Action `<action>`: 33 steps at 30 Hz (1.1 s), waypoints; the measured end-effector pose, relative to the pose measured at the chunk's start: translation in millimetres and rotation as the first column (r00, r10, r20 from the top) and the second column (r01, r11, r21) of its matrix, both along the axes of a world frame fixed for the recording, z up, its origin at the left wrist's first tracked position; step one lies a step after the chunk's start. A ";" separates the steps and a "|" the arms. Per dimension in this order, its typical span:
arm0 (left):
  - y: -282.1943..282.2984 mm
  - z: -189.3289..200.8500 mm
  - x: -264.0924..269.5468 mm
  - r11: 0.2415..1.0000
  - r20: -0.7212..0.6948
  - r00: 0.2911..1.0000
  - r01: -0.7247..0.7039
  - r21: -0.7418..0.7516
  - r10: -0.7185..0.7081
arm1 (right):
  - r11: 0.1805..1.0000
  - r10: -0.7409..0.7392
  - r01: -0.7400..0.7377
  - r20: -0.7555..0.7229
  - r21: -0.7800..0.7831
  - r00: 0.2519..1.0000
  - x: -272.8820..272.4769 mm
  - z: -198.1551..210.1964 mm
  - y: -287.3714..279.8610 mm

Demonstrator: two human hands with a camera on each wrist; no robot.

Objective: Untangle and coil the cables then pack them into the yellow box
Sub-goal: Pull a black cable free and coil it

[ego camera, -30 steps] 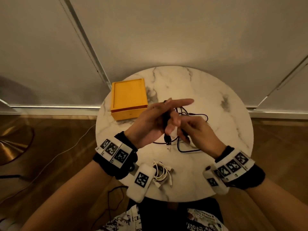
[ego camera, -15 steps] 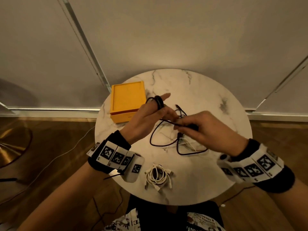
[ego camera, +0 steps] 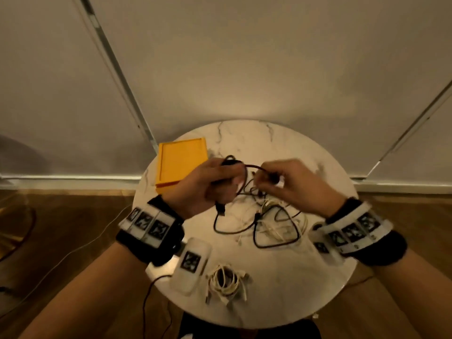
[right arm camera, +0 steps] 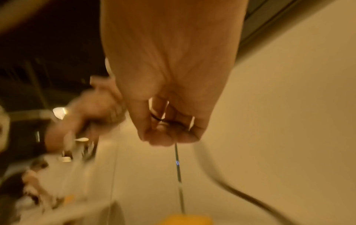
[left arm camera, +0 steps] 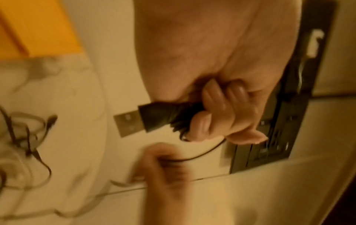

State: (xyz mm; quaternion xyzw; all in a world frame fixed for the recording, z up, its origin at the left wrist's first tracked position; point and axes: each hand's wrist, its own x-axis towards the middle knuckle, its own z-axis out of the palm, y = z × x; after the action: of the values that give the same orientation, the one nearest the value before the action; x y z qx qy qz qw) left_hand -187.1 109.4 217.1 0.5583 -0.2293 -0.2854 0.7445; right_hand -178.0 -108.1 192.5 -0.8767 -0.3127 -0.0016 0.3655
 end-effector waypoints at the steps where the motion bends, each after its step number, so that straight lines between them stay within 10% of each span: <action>1: 3.5 2.7 2.7 0.992 -0.054 0.998 -0.042 -0.115 0.036 | 0.999 -0.023 0.019 -0.075 -0.049 0.997 5.9 -16.8 -2.9; 9: 22.3 13.8 9.4 0.809 -0.243 0.874 -0.483 -0.334 0.421 | 0.955 -0.279 0.243 -0.240 -0.167 0.930 30.7 -95.1 -42.0; 17: 41.7 1.6 11.5 0.680 -0.364 0.791 -0.610 -0.407 0.492 | 0.934 -0.307 0.229 -0.287 -0.276 0.907 16.8 -97.2 -66.0; 26: 65.6 24.5 9.5 0.598 -0.360 0.862 -0.507 -0.620 0.357 | 0.797 -0.538 0.479 0.072 0.369 0.840 6.3 4.8 -77.0; 33: 36.4 23.4 -12.9 0.702 -0.318 0.879 -0.475 -0.531 0.355 | 0.876 -0.409 0.326 -0.191 -0.355 0.892 5.6 -57.4 -62.7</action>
State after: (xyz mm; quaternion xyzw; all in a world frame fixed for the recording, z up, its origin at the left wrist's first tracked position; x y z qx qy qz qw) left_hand -200.0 145.8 240.5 0.3037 -0.1017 -0.0754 0.9443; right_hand -172.4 -170.8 135.1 -0.9594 -0.0845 0.0930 0.2523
